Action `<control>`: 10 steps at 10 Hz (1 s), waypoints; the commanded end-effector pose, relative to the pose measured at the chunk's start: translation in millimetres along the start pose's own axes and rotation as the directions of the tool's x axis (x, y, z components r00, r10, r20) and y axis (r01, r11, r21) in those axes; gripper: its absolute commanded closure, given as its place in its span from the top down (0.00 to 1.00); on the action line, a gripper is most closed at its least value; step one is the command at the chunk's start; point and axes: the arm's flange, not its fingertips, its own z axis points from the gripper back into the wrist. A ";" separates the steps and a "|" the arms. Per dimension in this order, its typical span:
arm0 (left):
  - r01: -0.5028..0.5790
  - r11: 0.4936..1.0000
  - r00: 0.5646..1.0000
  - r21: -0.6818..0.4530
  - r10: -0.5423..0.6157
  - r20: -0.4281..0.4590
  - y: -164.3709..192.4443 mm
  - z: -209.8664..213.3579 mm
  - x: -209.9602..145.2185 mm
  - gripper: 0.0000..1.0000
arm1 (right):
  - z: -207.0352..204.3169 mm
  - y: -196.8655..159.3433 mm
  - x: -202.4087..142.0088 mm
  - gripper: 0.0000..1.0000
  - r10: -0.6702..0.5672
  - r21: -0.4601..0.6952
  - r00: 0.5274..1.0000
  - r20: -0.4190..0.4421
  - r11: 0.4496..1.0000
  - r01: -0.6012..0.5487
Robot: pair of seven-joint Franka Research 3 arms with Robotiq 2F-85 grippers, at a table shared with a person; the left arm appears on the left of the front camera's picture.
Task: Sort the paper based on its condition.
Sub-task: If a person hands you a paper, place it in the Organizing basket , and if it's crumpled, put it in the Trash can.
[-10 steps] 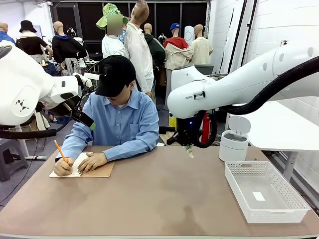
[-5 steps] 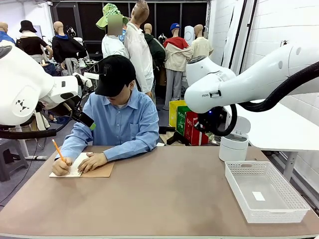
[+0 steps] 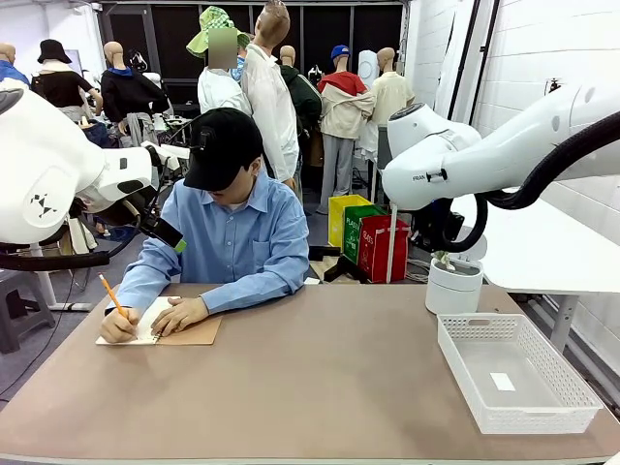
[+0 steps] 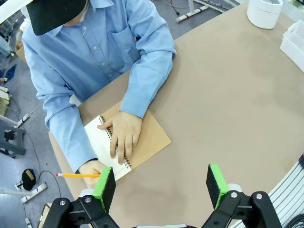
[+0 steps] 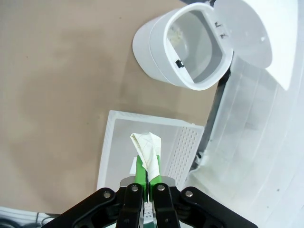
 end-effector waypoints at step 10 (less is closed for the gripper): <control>-0.001 1.000 1.000 0.000 0.001 0.002 0.7 0.7 0.0 1.00 | -17.5 -24.4 17.1 0.00 0.097 -0.184 0.991 0.089 0.980 -0.080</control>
